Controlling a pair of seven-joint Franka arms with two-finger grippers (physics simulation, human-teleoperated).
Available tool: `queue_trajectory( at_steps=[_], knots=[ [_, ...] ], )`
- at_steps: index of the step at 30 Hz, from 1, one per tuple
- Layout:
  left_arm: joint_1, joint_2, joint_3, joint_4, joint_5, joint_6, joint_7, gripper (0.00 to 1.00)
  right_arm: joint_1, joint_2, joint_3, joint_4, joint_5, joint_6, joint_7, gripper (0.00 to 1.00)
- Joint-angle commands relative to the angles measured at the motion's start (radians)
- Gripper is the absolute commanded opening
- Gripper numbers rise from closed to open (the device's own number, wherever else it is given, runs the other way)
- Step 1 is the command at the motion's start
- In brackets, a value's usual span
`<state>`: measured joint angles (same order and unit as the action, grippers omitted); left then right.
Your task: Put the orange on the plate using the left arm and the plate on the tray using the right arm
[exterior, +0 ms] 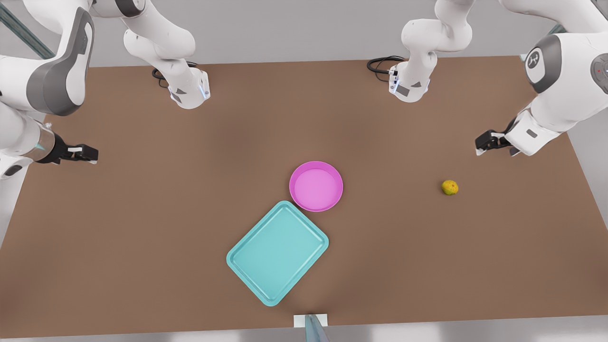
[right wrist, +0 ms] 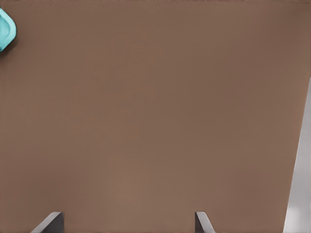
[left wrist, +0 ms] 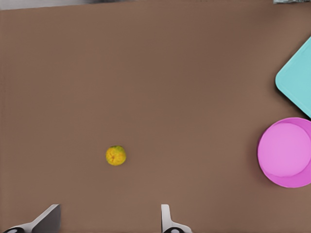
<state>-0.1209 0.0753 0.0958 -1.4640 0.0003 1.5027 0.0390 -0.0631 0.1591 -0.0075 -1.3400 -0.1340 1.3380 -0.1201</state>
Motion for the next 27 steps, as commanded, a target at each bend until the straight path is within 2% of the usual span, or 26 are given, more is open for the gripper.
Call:
queue_trajectory(
  at_steps=[1, 3, 5, 6, 9, 12, 17, 27],
  knots=[
    [-0.01, 0.003, 0.001, 0.001, 0.001, 0.013, 0.03, 1.0, -0.001, -0.001, 0.0, -0.001, 0.001, 0.024, -0.039, 1.0],
    [-0.003, 0.064, 0.001, -0.003, 0.0, -0.018, 0.029, 1.0, 0.0, 0.0, 0.0, -0.001, 0.001, 0.023, -0.038, 1.0],
    [0.001, 0.173, 0.076, -0.104, 0.004, -0.027, 0.016, 1.0, 0.002, 0.008, 0.0, -0.001, 0.001, 0.021, -0.035, 1.0],
    [0.006, 0.221, 0.093, -0.157, 0.006, 0.045, 0.016, 1.0, 0.003, 0.01, 0.0, -0.002, 0.002, 0.021, -0.035, 1.0],
    [0.024, 0.239, 0.099, -0.444, 0.004, 0.458, 0.042, 1.0, 0.009, 0.016, 0.0, -0.002, 0.002, 0.021, -0.035, 1.0],
    [0.035, 0.282, 0.108, -0.547, 0.0, 0.645, 0.131, 1.0, 0.005, 0.027, 0.0, -0.005, 0.005, 0.02, -0.044, 1.0],
    [0.043, 0.345, 0.111, -0.569, -0.002, 0.774, 0.229, 1.0, 0.009, 0.028, 0.0, -0.018, 0.028, 0.021, -0.044, 1.0],
    [0.049, 0.386, 0.111, -0.593, -0.011, 0.768, 0.214, 1.0, 0.009, 0.034, 0.0, -0.031, 0.036, 0.02, -0.041, 1.0]
  ],
)
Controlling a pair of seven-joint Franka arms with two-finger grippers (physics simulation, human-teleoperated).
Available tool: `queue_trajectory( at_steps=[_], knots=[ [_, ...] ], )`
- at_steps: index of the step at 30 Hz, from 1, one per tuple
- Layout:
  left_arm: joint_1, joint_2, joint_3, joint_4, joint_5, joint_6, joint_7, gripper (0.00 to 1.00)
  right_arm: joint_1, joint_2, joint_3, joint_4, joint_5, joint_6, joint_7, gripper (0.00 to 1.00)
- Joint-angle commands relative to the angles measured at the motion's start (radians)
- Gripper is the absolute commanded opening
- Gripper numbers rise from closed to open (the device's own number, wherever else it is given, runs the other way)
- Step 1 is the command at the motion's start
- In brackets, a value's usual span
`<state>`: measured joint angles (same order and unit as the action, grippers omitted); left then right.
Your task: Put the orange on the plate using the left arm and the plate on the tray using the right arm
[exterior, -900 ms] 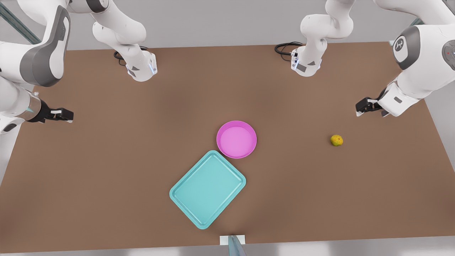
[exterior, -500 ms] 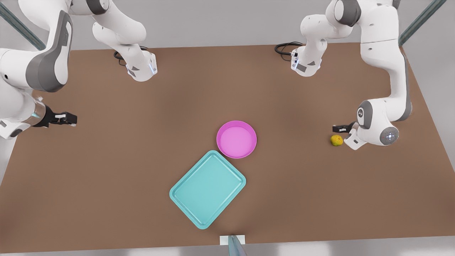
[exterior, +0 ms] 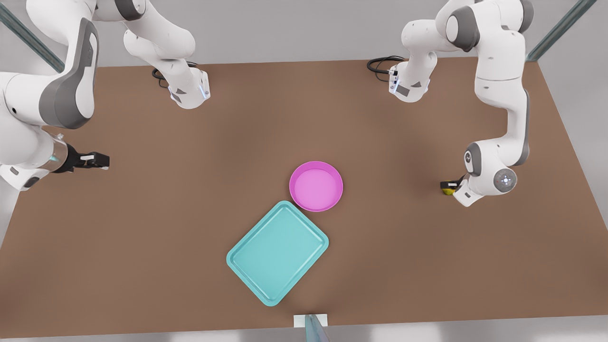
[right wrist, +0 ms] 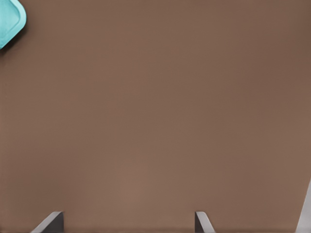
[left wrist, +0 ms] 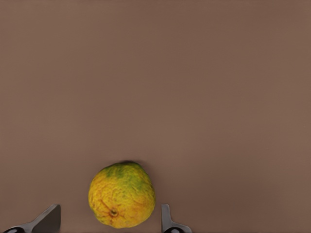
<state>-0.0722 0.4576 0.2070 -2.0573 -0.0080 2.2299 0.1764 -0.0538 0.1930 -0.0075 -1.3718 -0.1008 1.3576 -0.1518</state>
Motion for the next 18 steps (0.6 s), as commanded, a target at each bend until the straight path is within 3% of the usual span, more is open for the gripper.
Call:
queue_trajectory(
  at_steps=[1, 14, 15, 16, 18],
  knots=[
    [0.0, 0.006, 0.0, 0.0, -0.003, 0.037, 0.077, 1.0, 0.0, 0.002, 0.0, 0.0, 0.003, 0.0, -0.009, 1.0],
    [0.0, 0.084, -0.001, 0.005, -0.004, 0.047, 0.077, 1.0, 0.009, 0.011, 0.0, 0.0, 0.003, 0.001, -0.003, 1.0],
    [0.0, 0.084, -0.001, 0.005, -0.006, 0.047, 0.071, 0.97, 0.009, 0.014, 0.0, 0.0, 0.003, 0.001, -0.003, 1.0],
    [0.0, 0.084, -0.001, 0.005, -0.007, 0.045, 0.051, 0.71, 0.009, 0.014, 0.0, 0.0, 0.003, 0.001, -0.003, 1.0],
    [0.0, 0.084, -0.001, 0.005, -0.007, 0.045, 0.051, 0.64, 0.011, 0.016, 0.0, 0.0, 0.003, 0.001, -0.002, 1.0]
  ],
)
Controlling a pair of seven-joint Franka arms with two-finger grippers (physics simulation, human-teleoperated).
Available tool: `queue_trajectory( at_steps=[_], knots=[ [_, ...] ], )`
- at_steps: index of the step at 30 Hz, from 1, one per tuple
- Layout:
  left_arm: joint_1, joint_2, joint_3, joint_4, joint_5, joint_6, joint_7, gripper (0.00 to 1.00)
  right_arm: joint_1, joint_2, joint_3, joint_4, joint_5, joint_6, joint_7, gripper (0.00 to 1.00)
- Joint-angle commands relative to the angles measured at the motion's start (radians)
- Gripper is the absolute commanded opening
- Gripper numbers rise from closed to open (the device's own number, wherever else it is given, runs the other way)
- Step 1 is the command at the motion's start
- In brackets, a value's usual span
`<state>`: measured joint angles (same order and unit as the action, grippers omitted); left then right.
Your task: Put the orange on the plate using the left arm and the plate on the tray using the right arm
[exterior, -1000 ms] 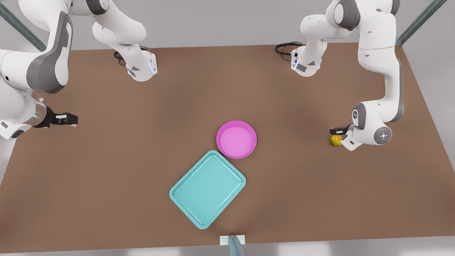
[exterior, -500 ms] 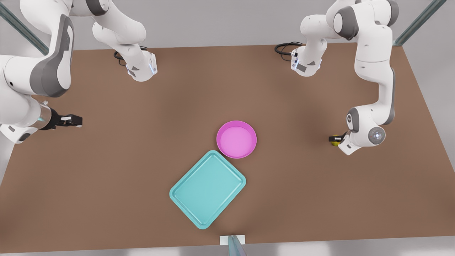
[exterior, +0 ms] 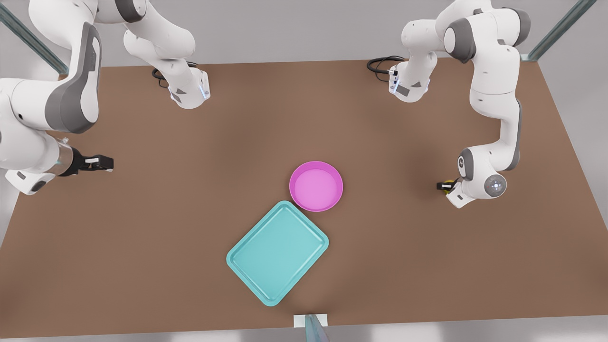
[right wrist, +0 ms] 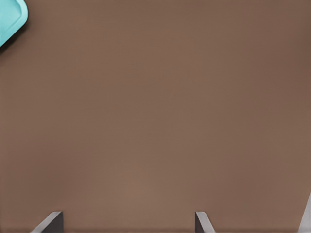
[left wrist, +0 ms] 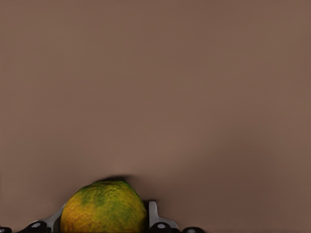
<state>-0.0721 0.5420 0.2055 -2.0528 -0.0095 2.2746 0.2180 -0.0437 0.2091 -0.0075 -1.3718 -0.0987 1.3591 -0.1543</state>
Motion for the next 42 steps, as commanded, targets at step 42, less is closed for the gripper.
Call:
queue_trajectory(
  at_steps=[42],
  knots=[
    [-0.081, -0.364, -0.176, 0.85, 0.077, -1.133, -0.103, 1.0, 0.601, 0.127, 0.003, -0.685, 0.507, 1.071, 1.026, 1.0]
  ],
)
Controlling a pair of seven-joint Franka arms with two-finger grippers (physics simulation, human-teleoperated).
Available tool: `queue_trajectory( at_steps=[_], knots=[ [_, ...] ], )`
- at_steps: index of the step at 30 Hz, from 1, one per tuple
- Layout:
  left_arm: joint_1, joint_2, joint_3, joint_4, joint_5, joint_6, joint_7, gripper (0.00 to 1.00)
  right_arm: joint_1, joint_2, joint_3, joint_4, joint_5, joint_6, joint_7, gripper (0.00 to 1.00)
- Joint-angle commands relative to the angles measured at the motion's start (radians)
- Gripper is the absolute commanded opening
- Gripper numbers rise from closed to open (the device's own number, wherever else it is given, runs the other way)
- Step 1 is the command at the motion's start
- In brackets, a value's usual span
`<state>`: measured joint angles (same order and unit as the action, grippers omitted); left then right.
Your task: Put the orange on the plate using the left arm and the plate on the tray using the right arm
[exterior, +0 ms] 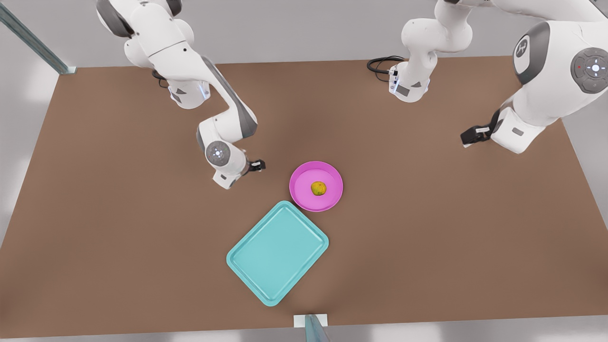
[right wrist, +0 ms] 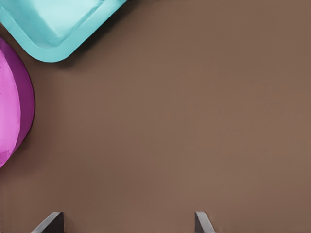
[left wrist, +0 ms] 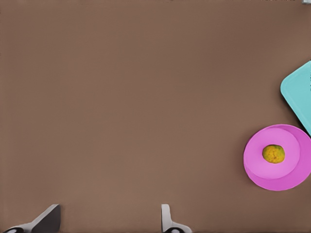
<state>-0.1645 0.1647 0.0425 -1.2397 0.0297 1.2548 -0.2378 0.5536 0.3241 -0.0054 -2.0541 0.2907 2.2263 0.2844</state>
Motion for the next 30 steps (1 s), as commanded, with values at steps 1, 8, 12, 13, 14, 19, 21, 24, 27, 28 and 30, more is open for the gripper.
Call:
queue_trajectory(
  at_steps=[1, 8, 12, 13, 14, 19, 21, 24, 27, 28, 30],
  knots=[
    [0.013, 0.021, -0.009, 0.037, 0.038, -0.115, 0.364, 1.0, 0.003, 0.021, 0.001, -0.001, 0.156, 0.204, 0.581, 1.0],
    [0.013, 0.015, -0.004, 0.032, 0.033, -0.152, 0.365, 1.0, 0.08, 0.151, -0.001, 0.063, 0.481, 0.279, 0.275, 1.0],
    [0.02, 0.018, -0.003, 0.028, 0.015, -0.152, 0.365, 1.0, 0.117, 0.233, -0.001, 0.137, 0.481, 0.279, 0.275, 1.0],
    [0.02, 0.016, -0.003, 0.028, 0.015, -0.153, 0.365, 1.0, 0.118, 0.243, -0.001, 0.147, 0.481, 0.279, 0.275, 1.0],
    [0.02, 0.018, -0.003, 0.028, 0.013, -0.153, 0.365, 1.0, 0.118, 0.247, -0.001, 0.146, 0.479, 0.279, 0.275, 1.0],
    [0.019, 0.016, -0.004, 0.026, 0.013, -0.155, 0.365, 1.0, 0.147, 0.286, 0.001, 0.169, 0.479, 0.276, 0.217, 1.0],
    [0.019, 0.016, -0.004, 0.026, 0.013, -0.163, 0.365, 1.0, 0.152, 0.303, 0.018, 0.183, 0.481, 0.274, 0.206, 0.83],
    [0.019, 0.018, -0.006, 0.026, 0.013, -0.163, 0.365, 1.0, 0.154, 0.309, 0.039, 0.193, 0.479, 0.274, 0.206, 0.8],
    [0.019, 0.016, -0.006, 0.028, 0.013, -0.161, 0.365, 1.0, 0.154, 0.328, 0.054, 0.209, 0.479, 0.274, 0.205, 0.8],
    [0.019, 0.015, -0.006, 0.028, 0.013, -0.163, 0.365, 1.0, 0.154, 0.343, 0.064, 0.226, 0.479, 0.274, 0.205, 0.79],
    [0.019, 0.015, -0.006, 0.028, 0.013, -0.163, 0.365, 1.0, 0.154, 0.36, 0.067, 0.242, 0.479, 0.274, 0.205, 0.74]
  ],
)
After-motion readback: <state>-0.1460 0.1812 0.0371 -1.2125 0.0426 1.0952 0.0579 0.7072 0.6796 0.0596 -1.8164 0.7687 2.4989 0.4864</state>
